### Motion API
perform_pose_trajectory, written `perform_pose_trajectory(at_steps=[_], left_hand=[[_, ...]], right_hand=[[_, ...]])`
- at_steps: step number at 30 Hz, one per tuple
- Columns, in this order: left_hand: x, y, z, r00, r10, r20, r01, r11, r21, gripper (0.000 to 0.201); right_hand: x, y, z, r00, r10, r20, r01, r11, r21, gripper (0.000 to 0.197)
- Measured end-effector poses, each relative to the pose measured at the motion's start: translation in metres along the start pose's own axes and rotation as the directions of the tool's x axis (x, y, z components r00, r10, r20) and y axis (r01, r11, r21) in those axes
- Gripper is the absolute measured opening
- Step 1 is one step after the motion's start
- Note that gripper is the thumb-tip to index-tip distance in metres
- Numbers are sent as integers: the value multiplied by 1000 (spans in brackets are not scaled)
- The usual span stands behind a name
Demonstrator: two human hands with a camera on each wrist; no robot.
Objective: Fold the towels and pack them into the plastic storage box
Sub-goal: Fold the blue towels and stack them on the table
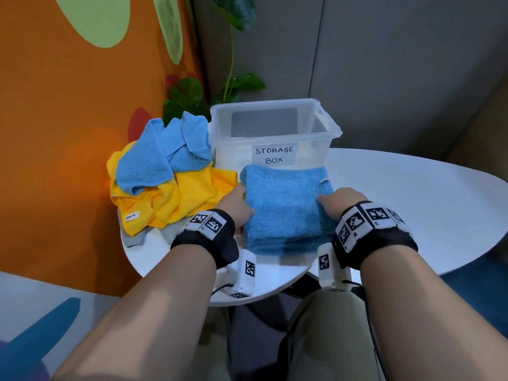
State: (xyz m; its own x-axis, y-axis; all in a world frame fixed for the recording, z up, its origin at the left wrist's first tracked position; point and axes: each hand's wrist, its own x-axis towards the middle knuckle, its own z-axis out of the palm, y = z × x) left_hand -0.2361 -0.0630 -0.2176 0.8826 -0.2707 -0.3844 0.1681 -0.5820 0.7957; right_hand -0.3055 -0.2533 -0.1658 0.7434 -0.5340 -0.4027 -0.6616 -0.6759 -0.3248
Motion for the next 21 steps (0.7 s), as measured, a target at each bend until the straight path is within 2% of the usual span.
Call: perform_pose_trajectory(at_steps=[2, 4, 7, 8, 11, 13, 16, 17, 18, 21], left_hand=[[-3, 2, -2, 999, 28, 32, -28, 999, 26, 52], [-5, 6, -6, 996, 69, 56, -71, 997, 35, 59], [-10, 14, -10, 986, 148, 76, -143, 987, -69, 63], [-12, 17, -12, 987, 142, 71, -132, 983, -125, 63], [-15, 16, -14, 999, -13, 41, 20, 987, -158, 56], [-18, 12, -14, 993, -120, 4, 120, 991, -60, 38], [-17, 8, -13, 985, -170, -11, 170, 985, -18, 6], [-16, 8, -13, 986, -164, -19, 163, 986, -29, 5], [-15, 8, -13, 986, -163, -29, 162, 986, -42, 12], [-12, 6, -14, 987, -150, -56, 153, 988, 37, 26]], right_hand=[[-2, 0, 0, 1000, -1, 9, 0, 998, 60, 32], [-4, -1, -1, 1000, -6, 6, 5, 998, 68, 26], [-4, -4, -7, 1000, -16, -17, 17, 998, 67, 30], [-5, -5, -10, 999, -24, -34, 26, 997, 68, 29], [-10, -7, -17, 997, -42, -59, 45, 998, 52, 19], [-10, -6, -13, 998, -60, 0, 60, 998, 29, 19], [-11, -4, -3, 998, -58, 30, 56, 997, 61, 33], [-11, -3, -2, 999, -46, 18, 45, 995, 86, 41], [-12, -3, -2, 999, -40, 6, 39, 994, 99, 45], [-8, -2, -2, 999, -47, -11, 48, 991, 126, 47]])
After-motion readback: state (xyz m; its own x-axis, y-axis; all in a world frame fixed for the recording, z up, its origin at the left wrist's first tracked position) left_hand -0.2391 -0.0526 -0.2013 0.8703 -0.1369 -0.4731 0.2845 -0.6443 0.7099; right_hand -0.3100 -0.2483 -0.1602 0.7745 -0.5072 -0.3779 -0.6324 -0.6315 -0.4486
